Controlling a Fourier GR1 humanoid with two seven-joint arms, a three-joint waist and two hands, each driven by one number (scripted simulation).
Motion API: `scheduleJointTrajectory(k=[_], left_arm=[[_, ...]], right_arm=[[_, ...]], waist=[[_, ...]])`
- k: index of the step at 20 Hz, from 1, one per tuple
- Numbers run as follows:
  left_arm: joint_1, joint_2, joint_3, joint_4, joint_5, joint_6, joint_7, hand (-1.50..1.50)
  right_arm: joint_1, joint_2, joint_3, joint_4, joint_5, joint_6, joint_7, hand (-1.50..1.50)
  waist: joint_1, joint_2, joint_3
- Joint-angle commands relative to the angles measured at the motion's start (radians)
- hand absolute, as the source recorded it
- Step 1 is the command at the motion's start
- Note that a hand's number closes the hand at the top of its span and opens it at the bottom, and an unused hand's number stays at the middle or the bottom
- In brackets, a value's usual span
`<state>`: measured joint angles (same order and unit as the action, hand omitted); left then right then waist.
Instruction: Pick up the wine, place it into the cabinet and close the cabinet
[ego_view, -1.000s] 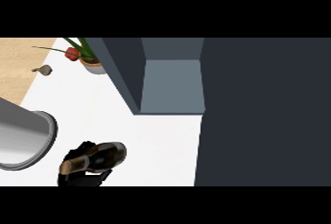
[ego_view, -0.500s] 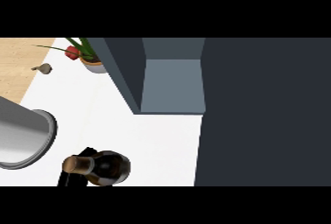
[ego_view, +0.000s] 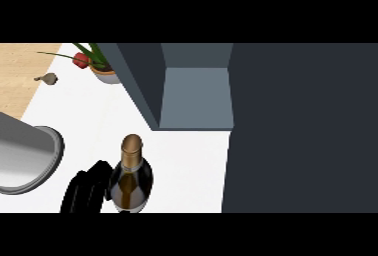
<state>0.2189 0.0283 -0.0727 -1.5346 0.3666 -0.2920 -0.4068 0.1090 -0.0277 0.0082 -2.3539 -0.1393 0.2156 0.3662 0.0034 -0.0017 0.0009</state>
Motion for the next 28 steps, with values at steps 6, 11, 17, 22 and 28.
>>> scheduleJointTrajectory(k=[6,11,17,22,28], left_arm=[[-0.124,-0.026,-0.059,-0.191,0.009,0.208,0.194,1.5],[-0.265,-0.028,-0.162,-0.121,0.015,0.384,0.222,1.5],[-0.479,-0.028,-0.158,-0.066,0.004,0.537,0.262,1.5],[-0.578,-0.028,-0.203,0.118,-0.035,0.574,0.18,1.5],[-0.604,-0.028,-0.28,0.184,-0.076,0.658,0.175,1.5]], right_arm=[[0.005,0.007,-0.013,0.005,-0.015,-0.008,-0.017,-1.5],[-0.028,-0.035,-0.087,0.041,-0.07,0.014,-0.011,-1.5],[0.009,-0.021,-0.039,0.0,-0.041,0.017,-0.001,-1.5],[-0.102,-0.043,-0.104,0.088,-0.084,0.005,-0.002,-1.5],[0.054,-0.009,-0.058,0.074,-0.025,0.059,-0.131,-1.5]], waist=[[-0.005,0.001,-0.001],[-0.008,0.002,-0.001],[-0.013,0.002,-0.001],[-0.01,0.003,-0.001],[-0.01,0.001,-0.001]])
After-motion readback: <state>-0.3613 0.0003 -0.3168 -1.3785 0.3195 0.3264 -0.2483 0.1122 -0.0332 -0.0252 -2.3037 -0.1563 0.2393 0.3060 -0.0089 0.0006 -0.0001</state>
